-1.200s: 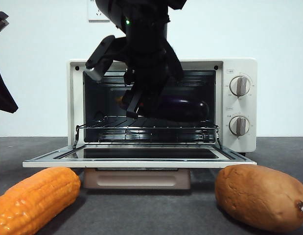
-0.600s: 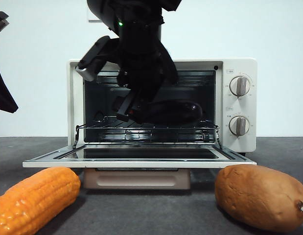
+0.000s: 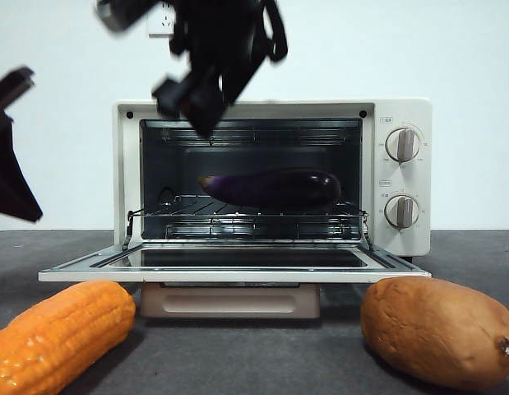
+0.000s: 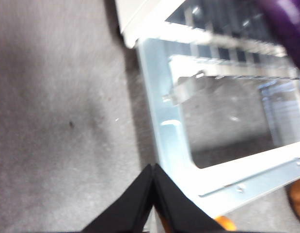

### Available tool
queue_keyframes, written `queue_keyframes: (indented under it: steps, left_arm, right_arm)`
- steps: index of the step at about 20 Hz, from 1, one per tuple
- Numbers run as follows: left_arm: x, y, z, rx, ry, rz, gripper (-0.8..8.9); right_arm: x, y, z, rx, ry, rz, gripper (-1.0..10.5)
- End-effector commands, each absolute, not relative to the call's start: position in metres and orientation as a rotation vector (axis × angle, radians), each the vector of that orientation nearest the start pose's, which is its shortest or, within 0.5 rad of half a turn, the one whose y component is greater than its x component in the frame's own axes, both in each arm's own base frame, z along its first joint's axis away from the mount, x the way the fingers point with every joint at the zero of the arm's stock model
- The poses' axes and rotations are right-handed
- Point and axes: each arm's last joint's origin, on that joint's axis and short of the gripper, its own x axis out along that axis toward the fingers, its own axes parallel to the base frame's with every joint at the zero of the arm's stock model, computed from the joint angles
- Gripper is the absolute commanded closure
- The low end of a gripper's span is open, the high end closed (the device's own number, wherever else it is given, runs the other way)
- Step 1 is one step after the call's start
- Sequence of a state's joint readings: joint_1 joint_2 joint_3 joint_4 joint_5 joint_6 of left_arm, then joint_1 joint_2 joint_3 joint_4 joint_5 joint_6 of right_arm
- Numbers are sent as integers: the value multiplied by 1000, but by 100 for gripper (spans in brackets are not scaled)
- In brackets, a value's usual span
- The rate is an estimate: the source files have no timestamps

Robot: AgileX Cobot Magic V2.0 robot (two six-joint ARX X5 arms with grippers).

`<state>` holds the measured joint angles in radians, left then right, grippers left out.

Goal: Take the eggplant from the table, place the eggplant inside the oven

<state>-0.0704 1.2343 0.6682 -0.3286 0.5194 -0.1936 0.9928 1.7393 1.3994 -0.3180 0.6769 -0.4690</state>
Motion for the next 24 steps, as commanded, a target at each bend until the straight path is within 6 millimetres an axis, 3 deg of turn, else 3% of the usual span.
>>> queue_keyframes:
  steps: [1, 7, 12, 18, 24]
  left_arm:
    - [237, -31, 184, -375, 990, -456, 808]
    - [250, -37, 151, -406, 1111, -474, 808]
    - [253, -42, 139, -428, 1154, -517, 808]
    - [255, -45, 131, -473, 1170, -603, 808]
    - [256, -47, 131, -510, 1149, -699, 808]
  right_arm:
    - [207, 313, 310, -865, 321, 431, 676]
    - [160, 278, 375, -696, 211, 471, 797]
    - [139, 252, 404, -632, 151, 489, 914]
    - [124, 223, 425, -591, 118, 485, 941]
    - [115, 203, 431, -567, 142, 481, 941]
